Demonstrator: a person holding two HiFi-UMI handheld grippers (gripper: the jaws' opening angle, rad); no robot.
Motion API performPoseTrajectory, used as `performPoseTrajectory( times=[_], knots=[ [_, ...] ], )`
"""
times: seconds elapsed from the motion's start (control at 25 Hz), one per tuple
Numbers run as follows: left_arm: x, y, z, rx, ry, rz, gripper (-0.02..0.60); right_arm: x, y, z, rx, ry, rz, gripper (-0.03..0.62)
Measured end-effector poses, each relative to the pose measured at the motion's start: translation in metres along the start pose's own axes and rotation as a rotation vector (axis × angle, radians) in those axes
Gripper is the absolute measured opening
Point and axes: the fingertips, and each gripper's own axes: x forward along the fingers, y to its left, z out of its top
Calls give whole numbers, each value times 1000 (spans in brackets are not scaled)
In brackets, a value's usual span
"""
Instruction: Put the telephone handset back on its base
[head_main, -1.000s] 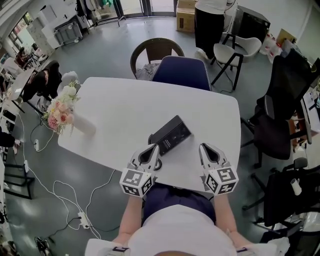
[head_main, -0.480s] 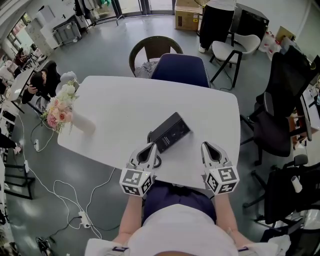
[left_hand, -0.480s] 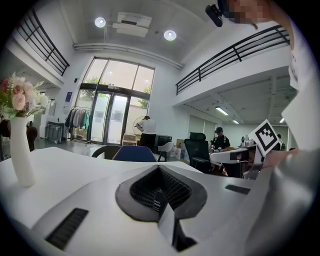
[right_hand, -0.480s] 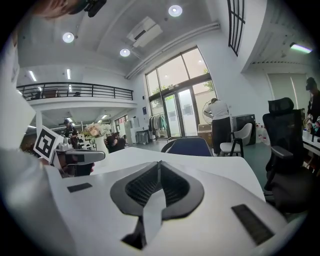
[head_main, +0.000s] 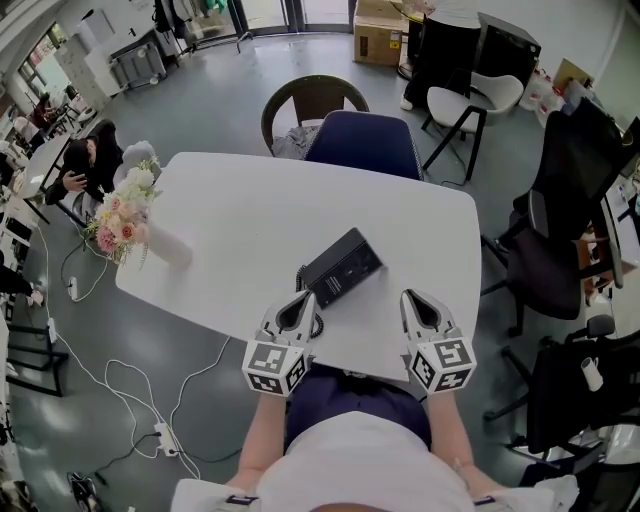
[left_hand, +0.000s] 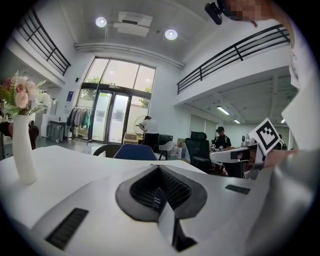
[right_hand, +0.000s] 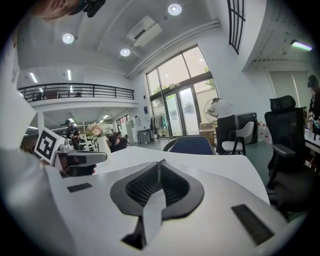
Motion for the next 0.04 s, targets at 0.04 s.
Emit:
performPoseTrajectory(
  times=[0.04],
  knots=[
    [0,0,0,1,1,1,15,0,1,0,1,-1,2,43]
  ],
)
